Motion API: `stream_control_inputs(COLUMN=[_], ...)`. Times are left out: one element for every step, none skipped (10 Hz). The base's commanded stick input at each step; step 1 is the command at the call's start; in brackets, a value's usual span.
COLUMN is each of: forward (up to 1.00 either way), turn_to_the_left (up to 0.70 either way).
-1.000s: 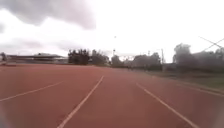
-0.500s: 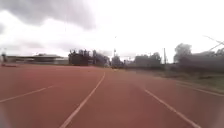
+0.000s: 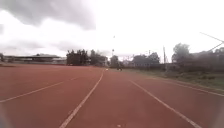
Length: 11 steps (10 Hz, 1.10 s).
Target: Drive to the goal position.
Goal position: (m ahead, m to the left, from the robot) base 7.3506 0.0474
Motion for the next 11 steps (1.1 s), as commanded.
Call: stream_control_inputs(forward=[0.7,0.7,0.7,0.7,0.7,0.7,0.7,0.7,0.7,0.7,0.7], turn_to_the_left=[0.0,-0.35,-0.35,0.0,0.0,0.0,0.0,0.0,0.0,0.0,0.0])
